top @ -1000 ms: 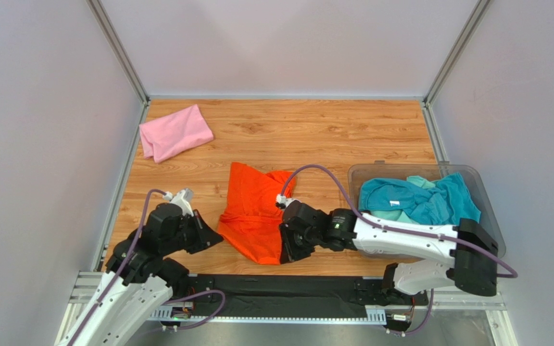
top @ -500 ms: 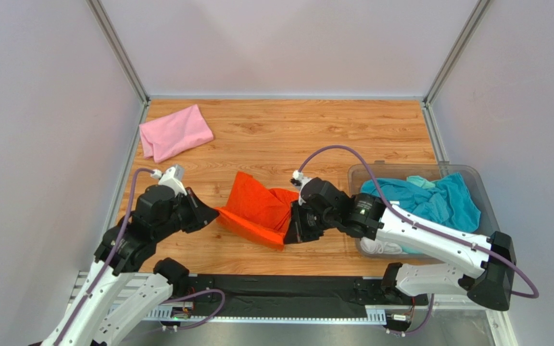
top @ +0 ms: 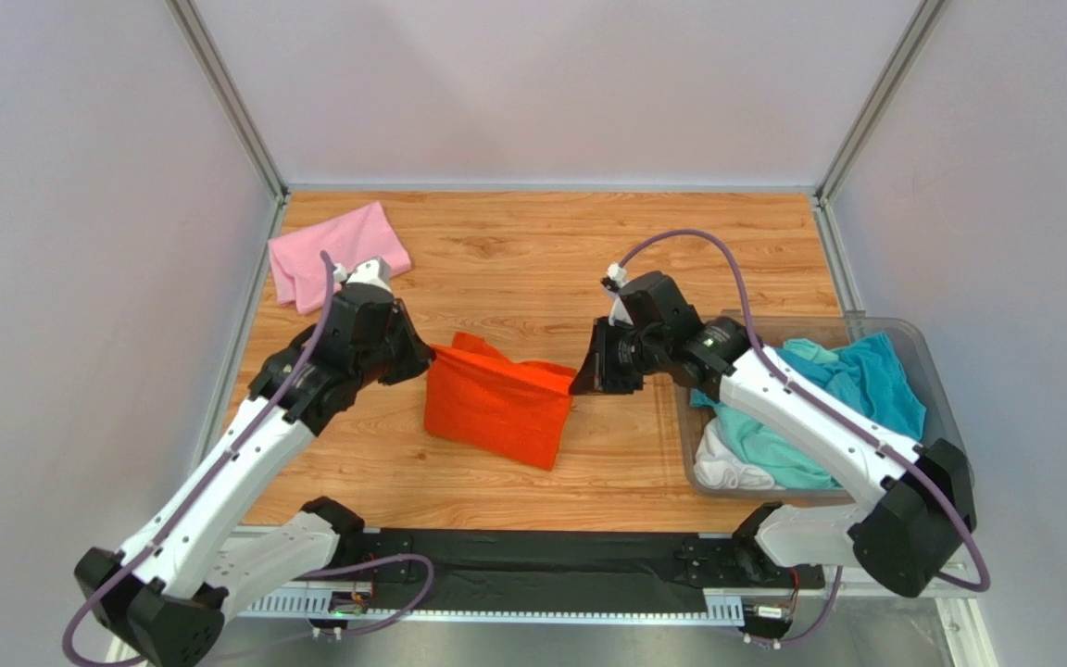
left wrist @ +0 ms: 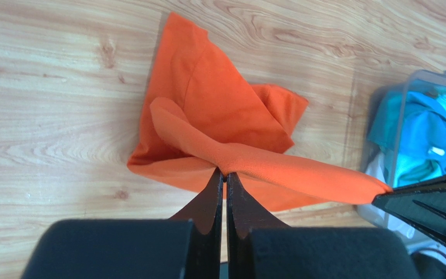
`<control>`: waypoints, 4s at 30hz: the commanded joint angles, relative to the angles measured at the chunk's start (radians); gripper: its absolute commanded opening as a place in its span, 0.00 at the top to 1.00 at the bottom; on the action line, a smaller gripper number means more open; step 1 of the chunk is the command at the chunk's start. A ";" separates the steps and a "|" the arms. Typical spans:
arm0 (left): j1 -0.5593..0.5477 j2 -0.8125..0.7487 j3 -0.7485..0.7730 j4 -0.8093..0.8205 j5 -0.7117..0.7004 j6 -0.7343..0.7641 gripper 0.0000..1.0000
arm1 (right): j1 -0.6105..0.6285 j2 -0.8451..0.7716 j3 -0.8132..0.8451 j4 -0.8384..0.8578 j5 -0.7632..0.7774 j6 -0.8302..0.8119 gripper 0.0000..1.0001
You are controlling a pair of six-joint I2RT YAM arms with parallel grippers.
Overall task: Fold and stack the t-shirts
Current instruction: Fold the tshirt, then neatly place the folded tshirt to the corner
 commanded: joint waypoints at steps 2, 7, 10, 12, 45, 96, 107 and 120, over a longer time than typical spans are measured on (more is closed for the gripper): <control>0.045 0.114 0.053 0.087 -0.070 0.044 1.00 | -0.059 0.102 0.088 0.042 -0.058 -0.085 1.00; 0.109 0.237 0.075 0.156 -0.025 0.071 1.00 | -0.103 0.216 0.149 0.061 -0.042 -0.089 1.00; 0.134 0.332 0.102 0.174 0.005 0.090 1.00 | -0.126 0.290 0.171 0.080 -0.029 -0.083 1.00; 0.151 0.402 0.124 0.173 0.028 0.093 1.00 | -0.135 0.320 0.183 0.089 -0.032 -0.083 1.00; 0.168 0.278 -0.252 0.432 0.450 0.016 0.00 | 0.003 0.363 0.080 0.342 -0.095 -0.011 0.00; 0.152 0.561 -0.128 0.314 0.091 0.146 0.07 | 0.063 -0.387 -0.300 0.095 0.237 -0.106 0.00; 0.131 0.737 -0.097 0.334 0.154 0.179 0.28 | 0.063 -0.382 -0.309 0.081 0.264 -0.126 0.00; 0.034 0.921 -0.002 0.278 0.123 0.171 0.88 | 0.061 -0.400 -0.320 0.066 0.364 -0.152 0.00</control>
